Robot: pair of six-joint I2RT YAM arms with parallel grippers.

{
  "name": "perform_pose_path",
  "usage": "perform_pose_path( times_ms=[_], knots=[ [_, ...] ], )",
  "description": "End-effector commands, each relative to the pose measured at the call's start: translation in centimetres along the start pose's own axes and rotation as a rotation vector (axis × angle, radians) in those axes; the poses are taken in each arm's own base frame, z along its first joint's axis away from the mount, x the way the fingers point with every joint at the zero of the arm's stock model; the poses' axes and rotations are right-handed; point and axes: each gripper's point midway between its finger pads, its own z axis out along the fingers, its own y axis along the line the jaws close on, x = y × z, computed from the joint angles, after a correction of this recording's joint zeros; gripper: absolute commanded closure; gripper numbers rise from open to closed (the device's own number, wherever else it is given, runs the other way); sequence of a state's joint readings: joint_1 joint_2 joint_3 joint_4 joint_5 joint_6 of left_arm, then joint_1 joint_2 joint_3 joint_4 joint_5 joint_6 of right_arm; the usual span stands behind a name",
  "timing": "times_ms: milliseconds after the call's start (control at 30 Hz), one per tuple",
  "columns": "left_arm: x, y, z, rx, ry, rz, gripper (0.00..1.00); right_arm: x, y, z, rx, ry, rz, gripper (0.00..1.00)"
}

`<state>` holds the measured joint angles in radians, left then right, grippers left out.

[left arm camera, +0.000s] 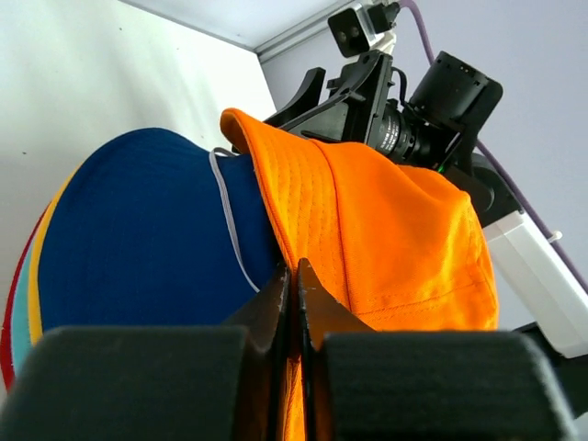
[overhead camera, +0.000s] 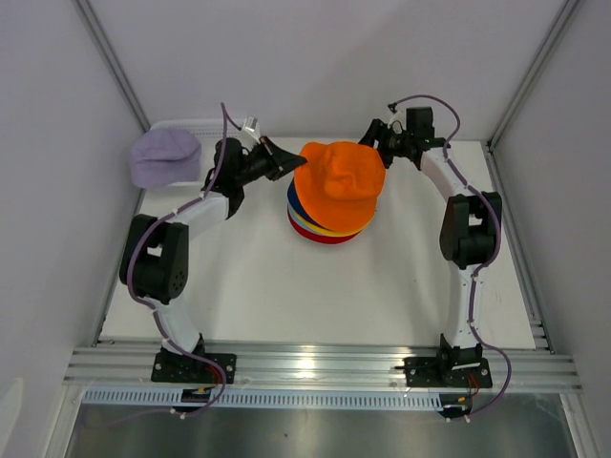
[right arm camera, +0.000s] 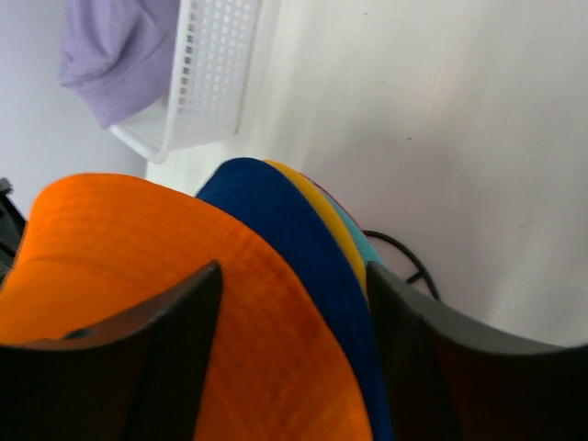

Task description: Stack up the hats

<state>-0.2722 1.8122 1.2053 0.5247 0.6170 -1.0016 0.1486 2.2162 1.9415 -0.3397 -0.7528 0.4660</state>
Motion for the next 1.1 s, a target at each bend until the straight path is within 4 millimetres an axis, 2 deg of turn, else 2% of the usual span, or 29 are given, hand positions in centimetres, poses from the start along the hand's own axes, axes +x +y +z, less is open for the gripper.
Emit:
perform_pose_path(
  times_ms=[0,33,67,100,133,167,200,233,267,300,333,367,400,433,500,533,633,667,733,833,867,900,967,1067],
  knots=[
    [-1.3,-1.2,0.3,0.006,-0.041,0.025,0.99,-2.1,0.8,-2.5,0.045,-0.071,-0.041,0.3],
    [-0.8,-0.2,0.1,-0.024,-0.046,0.007,0.99,-2.7,0.1,-3.5,0.059,-0.094,-0.023,0.28],
    [-1.0,-0.3,-0.2,-0.031,-0.061,-0.001,0.99,-3.5,0.6,-4.6,0.062,-0.123,-0.025,0.26],
    [-1.2,-0.5,-0.4,-0.029,-0.081,0.0,0.99,-3.2,-0.1,-5.2,0.079,-0.127,0.009,0.24],
    [-0.4,0.8,-0.9,-0.061,-0.086,-0.023,0.99,-3.5,-0.5,-5.9,0.103,-0.148,0.018,0.2],
    [-0.5,0.6,-1.1,-0.061,-0.099,-0.027,0.99,-3.8,-1.0,-6.8,0.12,-0.167,0.029,0.18],
    [-0.6,0.2,-1.5,-0.056,-0.113,-0.039,0.99,-3.4,-0.9,-7.8,0.133,-0.179,0.045,0.18],
    [0.1,1.3,-1.9,-0.082,-0.118,-0.062,0.99,-3.4,-1.1,-8.2,0.147,-0.192,0.053,0.17],
    [0.2,1.4,-2.1,-0.088,-0.127,-0.077,0.99,-3.3,-1.2,-8.8,0.152,-0.205,0.054,0.16],
    [0.3,1.4,-2.3,-0.091,-0.137,-0.08,0.99,-2.5,-1.1,-9.2,0.158,-0.203,0.067,0.16],
    [1.0,2.7,-2.7,-0.127,-0.139,-0.101,0.99,-2.3,-1.2,-9.4,0.164,-0.211,0.066,0.16],
    [1.3,3.1,-2.8,-0.138,-0.139,-0.111,0.99,-1.9,-1.1,-9.6,0.165,-0.214,0.073,0.16],
    [1.5,3.4,-2.8,-0.141,-0.137,-0.115,0.99,-1.5,-1.1,-9.7,0.163,-0.215,0.082,0.16],
    [2.6,4.4,-3.0,-0.159,-0.118,-0.129,0.99,-0.5,-1.2,-9.8,0.159,-0.207,0.109,0.16],
    [3.4,4.2,-2.8,-0.136,-0.102,-0.115,0.99,0.0,-0.8,-9.8,0.131,-0.219,0.117,0.16],
    [4.4,5.0,-2.9,-0.149,-0.089,-0.119,0.99,0.2,-0.2,-10.1,0.111,-0.226,0.12,0.17],
    [5.4,5.1,-2.6,-0.152,-0.074,-0.095,0.99,1.9,0.2,-9.4,0.064,-0.226,0.172,0.2],
    [5.6,5.4,-2.4,-0.165,-0.07,-0.092,0.99,1.6,0.9,-9.4,0.038,-0.252,0.168,0.21],
    [6.5,6.6,-2.4,-0.214,-0.059,-0.106,0.99,3.1,0.7,-8.6,0.033,-0.235,0.196,0.23],
    [7.2,7.8,-2.8,-0.25,-0.064,-0.118,0.99,4.3,0.6,-8.0,0.009,-0.216,0.251,0.31],
    [7.2,7.8,-2.8,-0.252,-0.064,-0.113,0.99,4.2,0.8,-7.8,-0.011,-0.229,0.246,0.34],
    [7.2,7.7,-2.8,-0.25,-0.065,-0.11,0.99,4.9,0.6,-7.7,-0.014,-0.223,0.285,0.37],
    [7.6,8.2,-3.1,-0.266,-0.053,-0.103,0.99,5.0,0.5,-7.6,-0.022,-0.24,0.291,0.42],
    [8.0,8.6,-3.3,-0.277,-0.049,-0.1,0.99,5.2,0.0,-7.6,0.002,-0.232,0.295,0.45]
  ],
)
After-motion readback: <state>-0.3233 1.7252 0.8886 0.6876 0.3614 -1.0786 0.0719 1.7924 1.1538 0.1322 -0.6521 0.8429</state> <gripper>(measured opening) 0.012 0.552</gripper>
